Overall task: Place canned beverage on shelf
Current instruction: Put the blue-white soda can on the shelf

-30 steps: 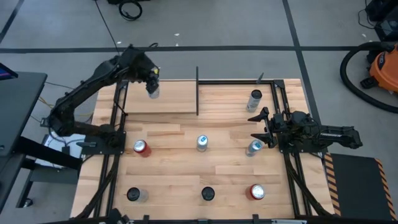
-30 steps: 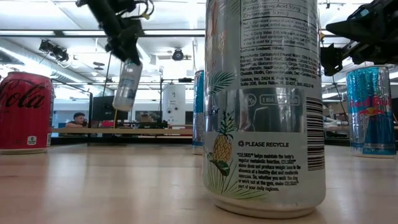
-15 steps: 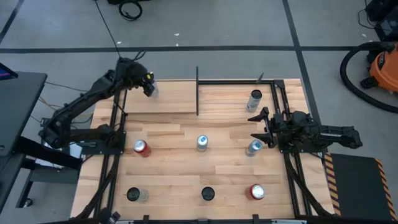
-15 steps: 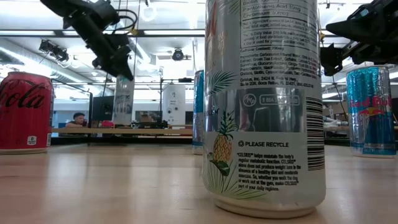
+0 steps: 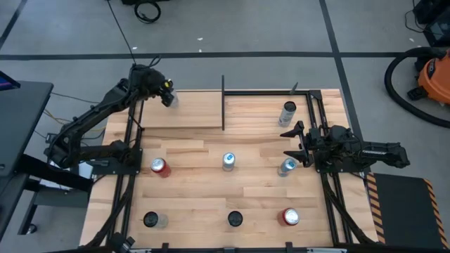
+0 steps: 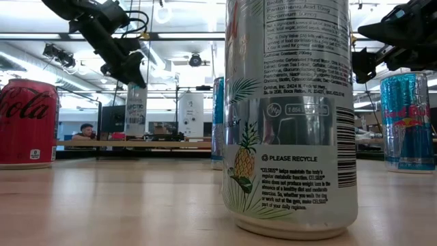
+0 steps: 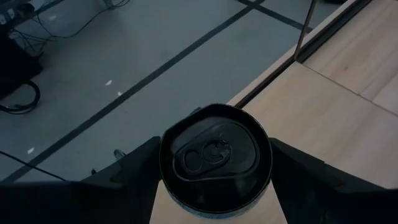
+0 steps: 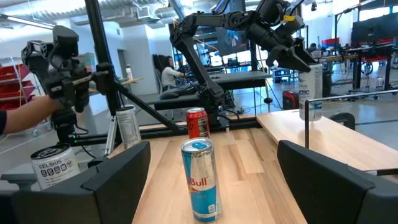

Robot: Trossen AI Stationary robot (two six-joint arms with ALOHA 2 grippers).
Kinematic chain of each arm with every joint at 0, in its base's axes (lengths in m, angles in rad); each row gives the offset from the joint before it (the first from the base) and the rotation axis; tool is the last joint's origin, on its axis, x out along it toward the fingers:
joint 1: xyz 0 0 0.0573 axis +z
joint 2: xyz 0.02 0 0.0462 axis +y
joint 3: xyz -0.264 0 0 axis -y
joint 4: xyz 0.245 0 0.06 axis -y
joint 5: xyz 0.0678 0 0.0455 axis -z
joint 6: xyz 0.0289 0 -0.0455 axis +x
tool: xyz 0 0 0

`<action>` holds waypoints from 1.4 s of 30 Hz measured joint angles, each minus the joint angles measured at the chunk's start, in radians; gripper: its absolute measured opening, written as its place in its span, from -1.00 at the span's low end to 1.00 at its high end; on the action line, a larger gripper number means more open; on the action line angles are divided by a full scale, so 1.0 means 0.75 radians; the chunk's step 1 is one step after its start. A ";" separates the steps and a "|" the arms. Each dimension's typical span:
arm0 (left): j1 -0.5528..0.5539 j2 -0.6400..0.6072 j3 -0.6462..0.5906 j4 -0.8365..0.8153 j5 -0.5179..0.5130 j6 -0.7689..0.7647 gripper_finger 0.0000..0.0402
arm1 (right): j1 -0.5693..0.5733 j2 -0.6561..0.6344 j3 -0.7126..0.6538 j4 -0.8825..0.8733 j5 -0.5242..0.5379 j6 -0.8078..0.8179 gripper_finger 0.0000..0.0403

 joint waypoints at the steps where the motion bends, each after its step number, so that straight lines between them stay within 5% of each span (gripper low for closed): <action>1: 0.000 0.000 0.000 -0.001 0.000 0.004 0.31 | 0.000 0.000 0.000 0.000 0.000 0.000 0.79; 42: -0.024 0.079 0.128 0.028 0.000 -0.118 0.47 | 0.000 0.000 0.000 0.000 0.000 0.000 0.79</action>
